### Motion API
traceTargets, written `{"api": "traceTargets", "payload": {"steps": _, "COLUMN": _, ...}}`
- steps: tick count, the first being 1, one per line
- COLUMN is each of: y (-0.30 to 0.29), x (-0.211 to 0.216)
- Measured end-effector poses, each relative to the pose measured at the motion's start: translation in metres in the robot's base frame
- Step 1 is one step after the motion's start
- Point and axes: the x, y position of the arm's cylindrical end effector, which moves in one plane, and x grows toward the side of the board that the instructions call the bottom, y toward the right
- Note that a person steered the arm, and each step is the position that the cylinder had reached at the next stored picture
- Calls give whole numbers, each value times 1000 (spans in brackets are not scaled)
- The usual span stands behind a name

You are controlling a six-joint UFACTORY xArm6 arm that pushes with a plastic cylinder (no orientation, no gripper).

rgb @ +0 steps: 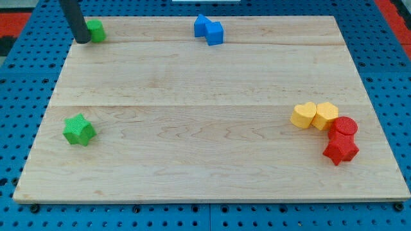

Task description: Move the green star to the green circle

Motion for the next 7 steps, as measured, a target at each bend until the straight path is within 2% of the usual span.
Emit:
{"api": "traceTargets", "payload": {"steps": 1, "y": 29, "x": 31}}
{"api": "traceTargets", "payload": {"steps": 2, "y": 129, "x": 128}}
{"api": "traceTargets", "payload": {"steps": 3, "y": 155, "x": 233}}
{"api": "traceTargets", "payload": {"steps": 4, "y": 106, "x": 278}}
{"api": "traceTargets", "payload": {"steps": 5, "y": 49, "x": 267}}
{"api": "traceTargets", "payload": {"steps": 6, "y": 20, "x": 232}}
{"api": "traceTargets", "payload": {"steps": 7, "y": 20, "x": 169}}
